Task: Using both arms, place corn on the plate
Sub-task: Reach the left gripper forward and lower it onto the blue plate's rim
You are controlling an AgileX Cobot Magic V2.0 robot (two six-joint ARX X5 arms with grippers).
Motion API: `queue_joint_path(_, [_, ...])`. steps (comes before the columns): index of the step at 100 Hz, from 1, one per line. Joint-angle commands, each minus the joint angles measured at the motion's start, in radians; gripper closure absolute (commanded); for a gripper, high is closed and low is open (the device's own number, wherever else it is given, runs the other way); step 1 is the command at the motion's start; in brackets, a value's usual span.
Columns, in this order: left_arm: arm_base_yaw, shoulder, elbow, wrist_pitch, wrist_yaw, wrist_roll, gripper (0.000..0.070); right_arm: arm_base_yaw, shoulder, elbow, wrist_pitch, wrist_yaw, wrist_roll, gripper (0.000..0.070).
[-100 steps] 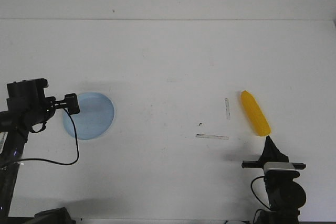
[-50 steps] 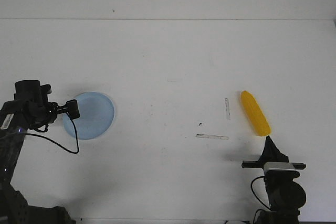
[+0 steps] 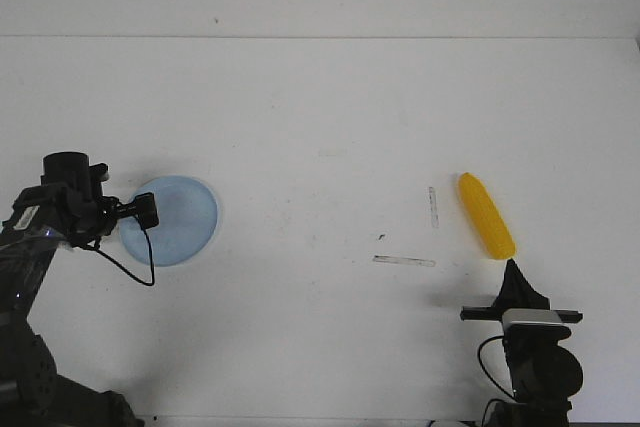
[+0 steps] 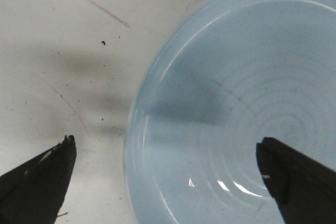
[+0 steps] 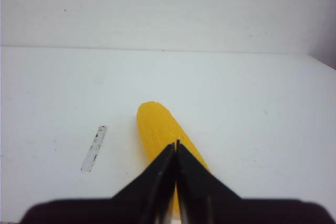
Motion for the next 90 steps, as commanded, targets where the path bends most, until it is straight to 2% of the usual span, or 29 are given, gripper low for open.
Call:
queue_joint_path(1, [0.003,0.024,0.013,0.004,0.005,0.005,0.0,0.0,0.0,-0.001,0.012,0.0,-0.005,0.07])
queue_joint_path(9, [0.003,0.029,0.013,0.007,0.005,0.005,0.0,0.0,0.0,-0.001,0.012,0.0,-0.005,0.07])
queue_joint_path(22, [0.003,0.051,0.013,0.005,0.005,0.005,0.0096,0.0,0.0,-0.001,0.012,0.0,-0.005,0.07])
queue_joint_path(39, [0.003,0.058,0.013,0.001,0.005,0.003,0.0112,0.0,0.0,-0.001,0.012,0.0,-0.005,0.07])
queue_joint_path(53, [0.003,0.058,0.013,-0.003,0.005,0.002,0.0291,0.0,0.0,-0.001,0.012,0.0,-0.005,0.07])
queue_joint_path(63, [0.003,0.058,0.013,-0.006,0.004,0.002,0.0502,0.0,0.0,-0.001,0.012,0.0,-0.005,0.07])
queue_joint_path(71, [0.003,0.058,0.013,-0.005,0.001,0.002,0.0635,0.0,0.0,-0.001,0.012,0.0,-0.005,0.07])
queue_joint_path(81, [0.003,0.058,0.013,0.001,0.001,0.003,0.07,0.0,0.0,-0.001,0.012,0.0,-0.005,0.07])
queue_joint_path(90, [0.003,0.058,0.013,0.01,0.001,0.002,0.07,0.0,0.0,-0.001,0.012,0.0,-0.005,0.07])
